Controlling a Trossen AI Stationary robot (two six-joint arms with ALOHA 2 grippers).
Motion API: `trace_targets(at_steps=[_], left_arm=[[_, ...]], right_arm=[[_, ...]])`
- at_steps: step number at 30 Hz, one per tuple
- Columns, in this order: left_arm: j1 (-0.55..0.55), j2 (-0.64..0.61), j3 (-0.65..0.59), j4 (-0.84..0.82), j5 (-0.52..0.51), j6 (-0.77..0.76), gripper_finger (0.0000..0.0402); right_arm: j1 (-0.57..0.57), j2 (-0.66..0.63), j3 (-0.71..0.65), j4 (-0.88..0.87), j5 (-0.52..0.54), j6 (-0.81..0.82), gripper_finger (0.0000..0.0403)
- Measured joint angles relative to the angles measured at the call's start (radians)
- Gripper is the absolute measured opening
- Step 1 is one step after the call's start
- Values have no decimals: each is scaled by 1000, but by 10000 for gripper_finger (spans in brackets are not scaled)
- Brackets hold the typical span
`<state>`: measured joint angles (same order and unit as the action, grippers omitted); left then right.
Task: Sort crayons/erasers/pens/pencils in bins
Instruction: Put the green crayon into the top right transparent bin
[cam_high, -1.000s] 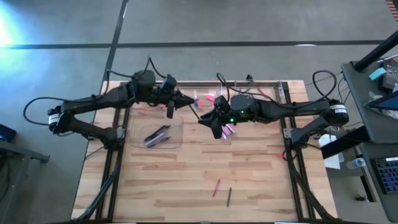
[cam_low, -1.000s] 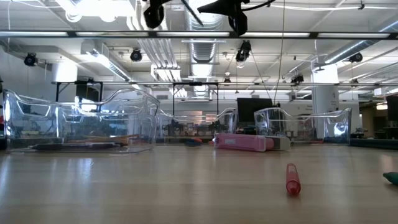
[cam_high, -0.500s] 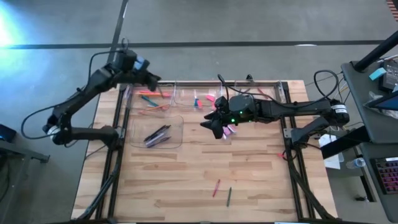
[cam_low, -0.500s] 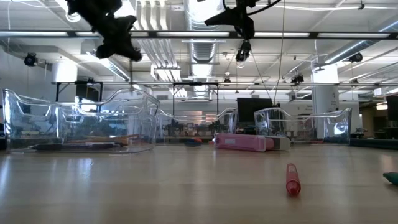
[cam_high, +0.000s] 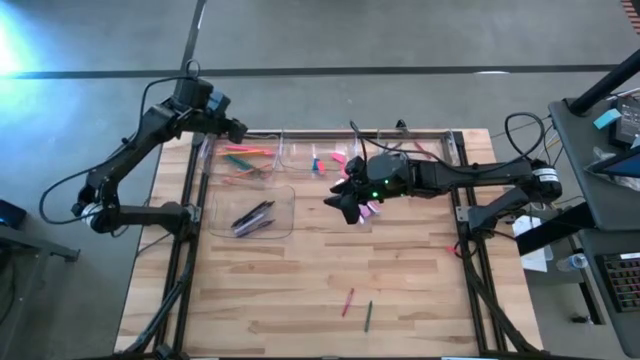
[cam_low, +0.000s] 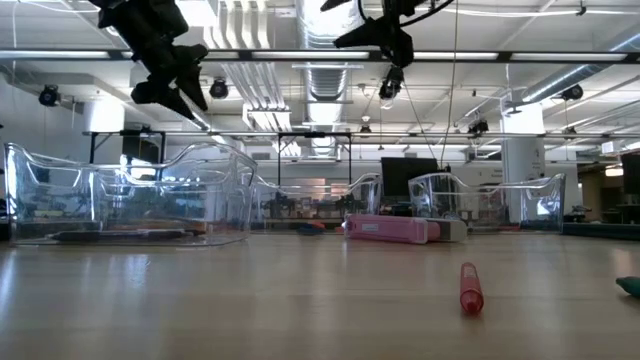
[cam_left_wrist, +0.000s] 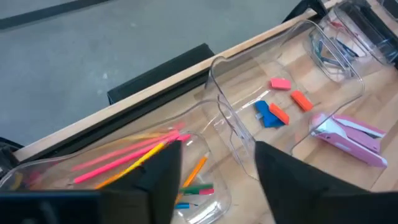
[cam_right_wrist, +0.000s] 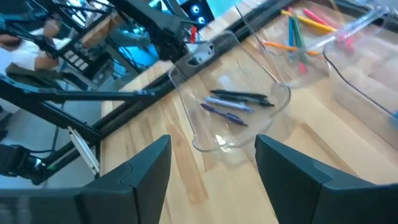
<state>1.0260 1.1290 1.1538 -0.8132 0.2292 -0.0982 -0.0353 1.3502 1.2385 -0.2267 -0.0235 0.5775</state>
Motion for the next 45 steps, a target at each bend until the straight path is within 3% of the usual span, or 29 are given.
trace_targets(at_steps=[5, 11, 19, 26, 31, 37, 45], left_arm=[[0, -15, 7, 2, 18, 0, 236], [-34, -85, 3, 128, 209, -26, 239], [-173, -195, 3, 334, 216, -80, 226], [-258, -220, 3, 412, 219, -79, 225], [-264, -202, 2, 407, 237, -79, 225], [-263, -184, 2, 407, 298, -78, 225], [-263, -183, 1, 407, 359, -71, 225]], right_arm=[[26, 0, 0, -190, -1, 30, 221], [137, 29, -47, -446, -1, 158, 221], [359, 93, -206, -436, -3, 707, 219], [540, 183, -244, -284, -3, 1090, 219], [610, 325, -156, -268, -2, 1231, 219], [625, 517, 31, -284, -8, 1261, 219], [626, 703, 281, -568, -87, 1302, 219]])
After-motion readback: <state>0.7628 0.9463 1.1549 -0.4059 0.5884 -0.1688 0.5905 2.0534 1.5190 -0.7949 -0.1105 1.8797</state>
